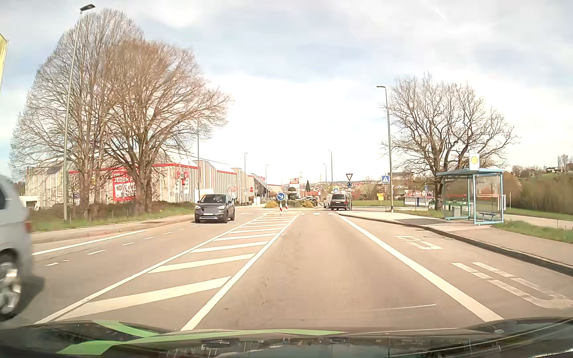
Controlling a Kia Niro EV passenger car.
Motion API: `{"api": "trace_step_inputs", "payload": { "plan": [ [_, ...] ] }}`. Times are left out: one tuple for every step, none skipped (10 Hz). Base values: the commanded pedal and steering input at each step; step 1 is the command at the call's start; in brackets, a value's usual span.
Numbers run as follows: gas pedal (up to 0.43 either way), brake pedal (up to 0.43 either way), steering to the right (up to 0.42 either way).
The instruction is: Follow the waypoints while adhering to traffic rules and regulations
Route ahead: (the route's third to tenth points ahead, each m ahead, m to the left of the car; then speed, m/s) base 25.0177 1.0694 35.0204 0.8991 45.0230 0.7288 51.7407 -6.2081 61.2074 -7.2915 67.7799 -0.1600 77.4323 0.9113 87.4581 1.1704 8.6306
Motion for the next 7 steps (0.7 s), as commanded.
{"api": "trace_step_inputs", "payload": {
  "plan": [
    [0.0,0.012,-0.005],
    [0.0,0.03,-0.003],
    [0.0,0.043,-0.003],
    [0.0,0.055,-0.003],
    [0.0,0.091,-0.003],
    [0.0,0.116,-0.002],
    [0.0,0.128,-0.003]
  ]
}}
